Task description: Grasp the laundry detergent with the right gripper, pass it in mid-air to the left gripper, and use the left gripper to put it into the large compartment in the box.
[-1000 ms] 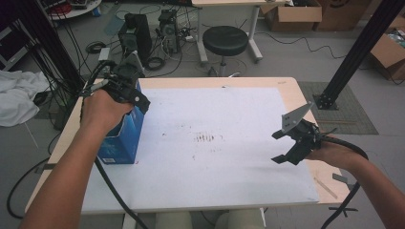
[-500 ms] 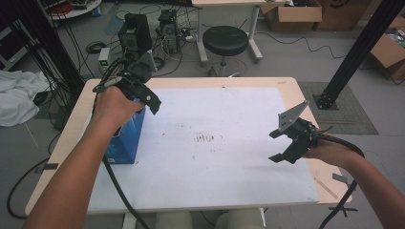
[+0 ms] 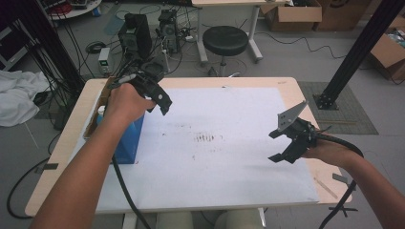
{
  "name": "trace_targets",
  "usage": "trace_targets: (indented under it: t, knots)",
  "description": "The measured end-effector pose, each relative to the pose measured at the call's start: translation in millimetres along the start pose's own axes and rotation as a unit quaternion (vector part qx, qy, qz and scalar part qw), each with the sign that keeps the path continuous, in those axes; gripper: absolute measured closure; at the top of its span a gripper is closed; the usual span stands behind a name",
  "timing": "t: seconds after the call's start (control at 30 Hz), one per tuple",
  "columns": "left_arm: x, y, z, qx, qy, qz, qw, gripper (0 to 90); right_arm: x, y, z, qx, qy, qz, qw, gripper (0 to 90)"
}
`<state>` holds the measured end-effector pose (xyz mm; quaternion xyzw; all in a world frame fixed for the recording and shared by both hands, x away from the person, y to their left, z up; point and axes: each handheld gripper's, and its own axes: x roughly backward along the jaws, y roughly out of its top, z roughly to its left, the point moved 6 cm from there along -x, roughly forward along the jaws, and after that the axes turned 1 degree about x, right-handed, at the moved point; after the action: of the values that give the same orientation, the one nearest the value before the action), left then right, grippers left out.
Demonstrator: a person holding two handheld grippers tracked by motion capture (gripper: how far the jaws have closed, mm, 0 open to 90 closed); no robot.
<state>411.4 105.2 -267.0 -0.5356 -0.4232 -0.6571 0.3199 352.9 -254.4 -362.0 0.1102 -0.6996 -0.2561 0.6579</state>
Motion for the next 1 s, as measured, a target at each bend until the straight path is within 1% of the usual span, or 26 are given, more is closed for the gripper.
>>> trace_targets:
  t: [0.17,0.27,0.37,0.4,0.5,0.6,0.73,0.77,0.93,1.0]
  knots:
    - [-7.0,6.3,-11.8,-0.01,-0.006,0.012,0.9999,20.3,1.5,1.0,0.3,0.001,0.0,0.001,1.0,16.2]
    - [-11.4,9.1,-18.1,-0.015,-0.006,0.019,0.9997,20.3,2.3,2.1,-0.2,0.001,-0.001,0.0,1.0,16.2]
    - [-15.7,11.8,-23.1,-0.024,-0.004,0.026,0.9993,20.3,1.4,3.0,-0.9,0.003,-0.001,-0.001,1.0,16.2]
    - [-16.9,13.2,-24.3,-0.026,-0.002,0.025,0.9993,20.3,0.9,3.2,-1.2,0.003,-0.001,-0.001,1.0,16.2]
    - [-20.4,16.9,-27.9,-0.028,-0.005,0.022,0.9994,20.4,-1.0,3.8,-3.0,0.004,0.0,0.0,1.0,16.1]
    - [-26.0,18.6,-30.9,-0.034,-0.004,0.025,0.9991,20.4,-2.7,4.6,-4.2,0.003,0.0,-0.001,1.0,16.1]
    - [-30.3,19.7,-34.5,-0.04,-0.009,0.024,0.9989,20.5,-5.3,4.9,-4.9,0.004,0.002,0.003,1.0,16.1]
    - [-31.9,20.0,-35.7,-0.038,-0.011,0.023,0.999,20.7,-5.7,5.2,-4.9,0.006,0.002,0.003,1.0,16.1]
    - [-34.9,21.4,-37.4,-0.041,-0.016,0.026,0.9987,21.1,-5.7,4.5,-4.7,0.001,0.001,0.001,1.0,16.1]
    - [-35.6,21.9,-38.2,-0.04,-0.017,0.023,0.9988,21.2,-6.3,3.4,-4.9,0.004,0.002,0.003,1.0,16.1]
